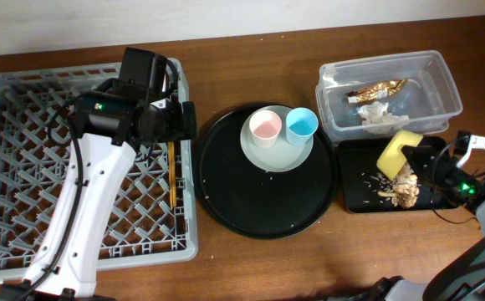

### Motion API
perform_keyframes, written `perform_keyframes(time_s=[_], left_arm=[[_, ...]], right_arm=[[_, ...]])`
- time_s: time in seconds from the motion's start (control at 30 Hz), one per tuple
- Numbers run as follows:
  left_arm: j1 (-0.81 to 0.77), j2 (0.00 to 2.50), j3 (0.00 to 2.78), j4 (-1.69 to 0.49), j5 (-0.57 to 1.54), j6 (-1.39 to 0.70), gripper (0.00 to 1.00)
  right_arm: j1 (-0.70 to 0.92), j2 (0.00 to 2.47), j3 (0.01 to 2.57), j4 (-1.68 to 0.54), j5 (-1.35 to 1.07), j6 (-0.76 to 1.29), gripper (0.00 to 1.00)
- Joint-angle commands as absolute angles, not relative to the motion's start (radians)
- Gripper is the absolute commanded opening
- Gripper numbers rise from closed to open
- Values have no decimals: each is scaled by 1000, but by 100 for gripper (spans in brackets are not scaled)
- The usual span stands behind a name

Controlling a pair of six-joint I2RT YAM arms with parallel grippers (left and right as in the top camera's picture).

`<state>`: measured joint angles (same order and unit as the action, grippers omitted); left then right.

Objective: Sort waste into correct bins and load items into the dishwasher rack
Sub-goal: 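Lift the yellow bowl and tip its scraps onto the black flat tray, then set the empty yellow bowl back on the black round tray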

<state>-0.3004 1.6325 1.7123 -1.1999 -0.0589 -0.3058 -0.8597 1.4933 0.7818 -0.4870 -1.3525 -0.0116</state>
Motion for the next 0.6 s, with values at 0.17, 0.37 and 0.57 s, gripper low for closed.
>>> perform_keyframes(time_s=[0.17, 0.37, 0.57], left_arm=[[-298, 1630, 1721, -1198, -56, -301, 99], [-298, 1630, 1721, -1198, -56, -301, 99], [-298, 1630, 1721, -1198, -56, -301, 99]], right_arm=[[-866, 1514, 772, -403, -1552, 90, 4], [-866, 1514, 773, -335, -1552, 343, 4], [-866, 1514, 773, -318, -1552, 427, 4]])
